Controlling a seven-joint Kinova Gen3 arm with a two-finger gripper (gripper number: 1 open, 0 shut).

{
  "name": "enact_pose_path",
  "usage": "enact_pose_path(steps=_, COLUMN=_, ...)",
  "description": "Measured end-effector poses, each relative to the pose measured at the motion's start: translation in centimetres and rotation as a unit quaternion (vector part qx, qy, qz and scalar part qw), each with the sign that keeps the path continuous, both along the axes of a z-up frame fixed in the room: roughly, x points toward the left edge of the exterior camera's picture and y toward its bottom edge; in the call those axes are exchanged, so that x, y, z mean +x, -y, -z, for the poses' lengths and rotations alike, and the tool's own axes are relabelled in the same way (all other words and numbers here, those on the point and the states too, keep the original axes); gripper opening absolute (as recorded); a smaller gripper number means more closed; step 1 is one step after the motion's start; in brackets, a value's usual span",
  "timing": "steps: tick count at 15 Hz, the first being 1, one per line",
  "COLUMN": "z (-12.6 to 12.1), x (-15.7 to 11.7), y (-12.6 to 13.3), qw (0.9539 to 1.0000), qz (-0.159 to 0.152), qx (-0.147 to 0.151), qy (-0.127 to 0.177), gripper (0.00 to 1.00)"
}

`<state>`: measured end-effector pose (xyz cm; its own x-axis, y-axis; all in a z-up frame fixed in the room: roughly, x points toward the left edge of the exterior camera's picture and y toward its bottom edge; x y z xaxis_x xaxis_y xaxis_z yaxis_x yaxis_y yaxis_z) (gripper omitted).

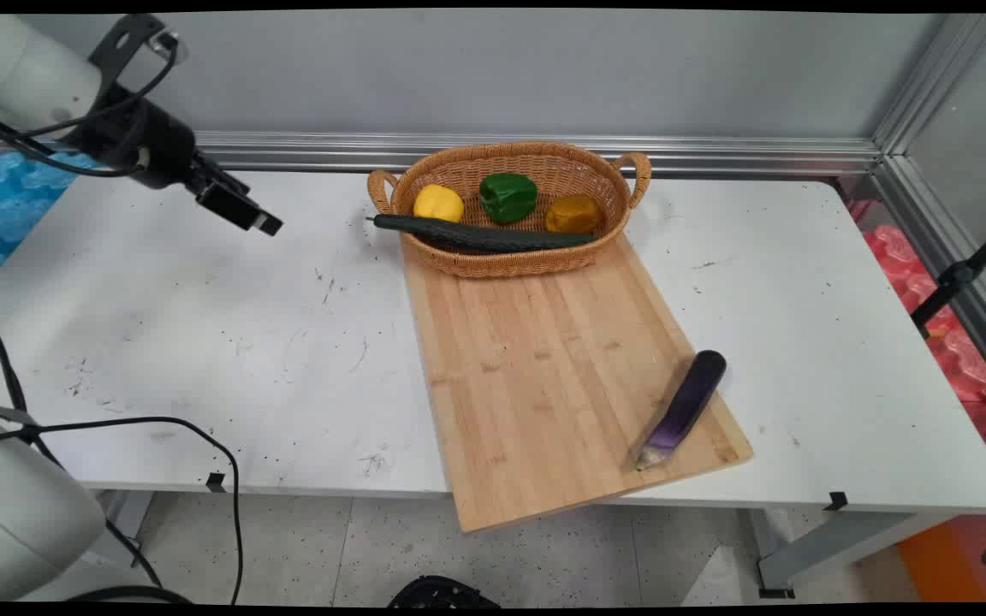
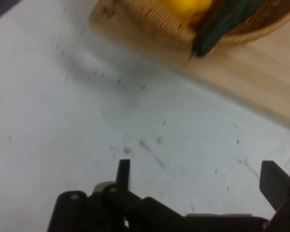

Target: Pick up the potato from the vegetable basket

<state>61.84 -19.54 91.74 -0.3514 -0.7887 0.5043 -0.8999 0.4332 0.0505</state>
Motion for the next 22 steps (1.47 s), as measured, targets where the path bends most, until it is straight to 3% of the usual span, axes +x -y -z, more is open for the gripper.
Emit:
enact_pose_path(steps=5, z=-1.5, x=-3.2, y=3.5, qw=0.9958, qz=0.082, qx=-0.038, qy=0.012, gripper=1.00)
enact_pose_path(steps=10, z=-2.0, x=-6.8, y=8.2, qw=0.9886, qz=0.133, qx=-0.069, qy=0.012, gripper=1.00)
enact_pose_path(steps=22, z=0.7, x=-16.1, y=18.6, qw=0.9792, qz=0.178, qx=-0.096, qy=-0.006, gripper=1.00)
